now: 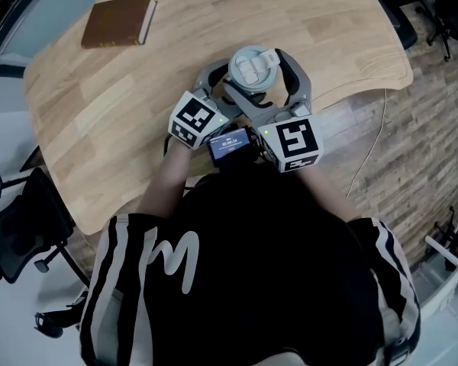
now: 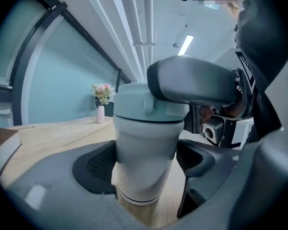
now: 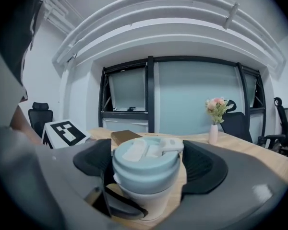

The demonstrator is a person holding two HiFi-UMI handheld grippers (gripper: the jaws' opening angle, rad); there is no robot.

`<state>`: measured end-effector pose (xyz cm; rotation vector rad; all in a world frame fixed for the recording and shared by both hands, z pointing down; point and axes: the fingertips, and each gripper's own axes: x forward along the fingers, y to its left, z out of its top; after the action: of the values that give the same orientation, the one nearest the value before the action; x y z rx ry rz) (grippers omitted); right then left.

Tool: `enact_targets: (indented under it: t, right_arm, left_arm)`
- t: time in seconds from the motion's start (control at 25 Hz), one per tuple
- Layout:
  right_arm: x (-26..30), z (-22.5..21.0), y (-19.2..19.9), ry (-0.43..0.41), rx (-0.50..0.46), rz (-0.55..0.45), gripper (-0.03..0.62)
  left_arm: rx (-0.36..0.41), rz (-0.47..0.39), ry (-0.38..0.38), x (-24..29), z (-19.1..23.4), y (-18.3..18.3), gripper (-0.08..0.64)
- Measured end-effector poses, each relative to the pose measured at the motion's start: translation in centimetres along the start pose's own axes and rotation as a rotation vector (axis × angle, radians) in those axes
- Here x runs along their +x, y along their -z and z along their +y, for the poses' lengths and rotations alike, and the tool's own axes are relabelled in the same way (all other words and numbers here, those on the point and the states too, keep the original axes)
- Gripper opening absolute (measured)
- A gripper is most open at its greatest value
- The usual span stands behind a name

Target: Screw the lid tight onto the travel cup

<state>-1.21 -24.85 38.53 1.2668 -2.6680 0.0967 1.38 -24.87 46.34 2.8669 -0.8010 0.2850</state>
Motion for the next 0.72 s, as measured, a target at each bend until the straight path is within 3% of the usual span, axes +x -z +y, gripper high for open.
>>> enact_targets:
  t: [0.12,0.28,0.48,0.72]
  right_arm:
    - [-0.4,0.3,0.4,-0.094,0.031,0.004,0.453]
    - [-1.7,0.0,-0.3,-0.297,0.053,-0.050,0.477]
    - [-2.1,0.5,-0.8,-0.629,-0.109,-0.009,0.477]
    - [-1.0,2.0,-0.8,-0.863,-0.199,0.073,0.477]
  left_arm:
    - [-0.010,0.005,-0.001,0.0,-0.1,0.1,0.397]
    - [-0.018,0.006,0.015,0.0,-0.3,0.0,0.397]
    - [-0.012,0.006,0.028,0.1,-0.4,0.0,0.394]
    - [-0.010,-0.006,0.033,-0.1,-0.3,0.1,0.394]
